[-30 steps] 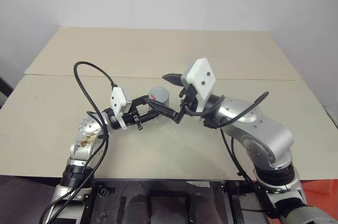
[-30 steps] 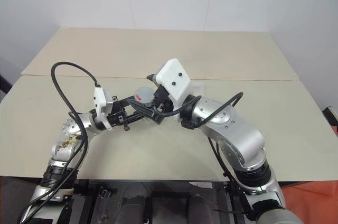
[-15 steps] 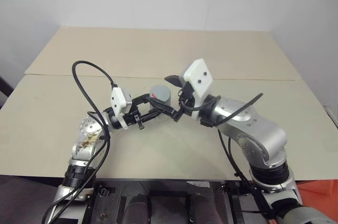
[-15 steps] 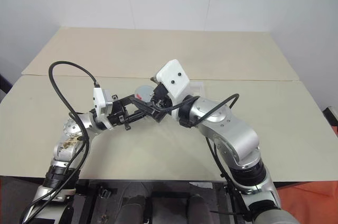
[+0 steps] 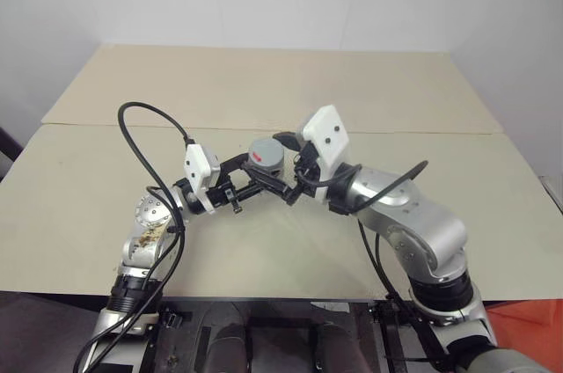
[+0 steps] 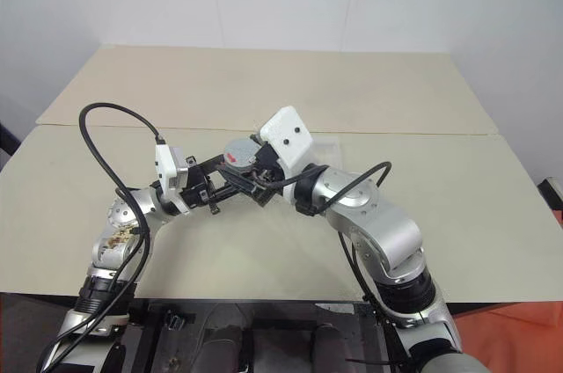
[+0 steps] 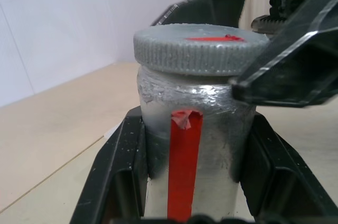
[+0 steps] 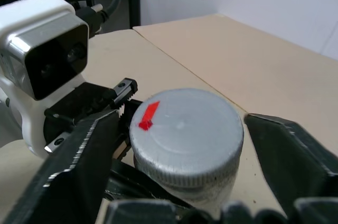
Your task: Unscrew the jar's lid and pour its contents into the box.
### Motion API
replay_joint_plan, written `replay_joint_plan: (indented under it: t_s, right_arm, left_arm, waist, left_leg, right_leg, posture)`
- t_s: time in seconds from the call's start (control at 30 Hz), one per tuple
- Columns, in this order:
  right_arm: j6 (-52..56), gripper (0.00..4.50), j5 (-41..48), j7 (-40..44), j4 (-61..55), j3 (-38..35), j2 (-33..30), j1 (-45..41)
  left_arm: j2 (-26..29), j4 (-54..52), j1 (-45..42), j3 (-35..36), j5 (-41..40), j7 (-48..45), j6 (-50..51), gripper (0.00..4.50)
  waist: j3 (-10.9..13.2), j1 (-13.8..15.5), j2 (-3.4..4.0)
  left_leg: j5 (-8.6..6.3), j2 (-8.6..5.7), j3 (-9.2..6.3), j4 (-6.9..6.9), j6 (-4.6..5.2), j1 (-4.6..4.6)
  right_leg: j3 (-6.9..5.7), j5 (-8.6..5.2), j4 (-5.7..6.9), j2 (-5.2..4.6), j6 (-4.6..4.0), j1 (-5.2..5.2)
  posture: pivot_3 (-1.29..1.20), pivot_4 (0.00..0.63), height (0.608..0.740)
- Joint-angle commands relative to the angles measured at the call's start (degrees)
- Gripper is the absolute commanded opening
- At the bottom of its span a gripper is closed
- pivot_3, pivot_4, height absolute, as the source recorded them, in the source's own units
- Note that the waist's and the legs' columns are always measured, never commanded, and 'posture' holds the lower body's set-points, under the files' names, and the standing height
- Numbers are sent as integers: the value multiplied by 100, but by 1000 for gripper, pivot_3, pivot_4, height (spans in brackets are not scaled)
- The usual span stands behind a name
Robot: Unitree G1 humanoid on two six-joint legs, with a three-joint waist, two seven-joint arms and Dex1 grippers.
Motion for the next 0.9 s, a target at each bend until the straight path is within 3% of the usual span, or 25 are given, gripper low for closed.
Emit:
replay_joint_plan:
  t_s: [0.03, 0.1, 0.4, 0.9]
  right_arm:
    - [-263, 3206, -23, 20, -118, -85, 88, -6]
    - [-281, 2795, -35, 28, -110, -86, 106, 8]
    - [-513, 2794, -106, 272, -63, -21, 57, 69]
    - [-1469, 2794, 949, 3471, 1083, -381, -989, -326]
  left_arm:
    - [-35, -134, -6, 41, -63, 9, -54, 1932]
    - [-42, -121, -2, 36, -57, 9, -59, 1932]
    - [49, -162, 67, -13, -104, -181, -7, 1932]
    - [471, -1022, 355, -157, -649, -956, 639, 1932]
  waist:
    - [0, 0, 0]
    - [0, 0, 0]
    - [0, -1, 0]
    - [1, -1, 1]
  left_leg:
    - [0, 0, 0, 0, 0, 0]
    - [0, 0, 0, 0, 0, 0]
    - [0, 0, 0, -1, 0, 0]
    - [0, 2, -1, -2, 0, 1]
  right_leg:
    - [0, 0, 0, 0, 0, 0]
    - [0, 0, 0, 0, 0, 0]
    - [-1, 0, -1, 0, 0, 0]
    - [-2, 0, -5, 0, 0, 1]
  posture:
    - [0, 150, 740]
    - [0, 150, 740]
    - [0, 150, 740]
    - [0, 150, 740]
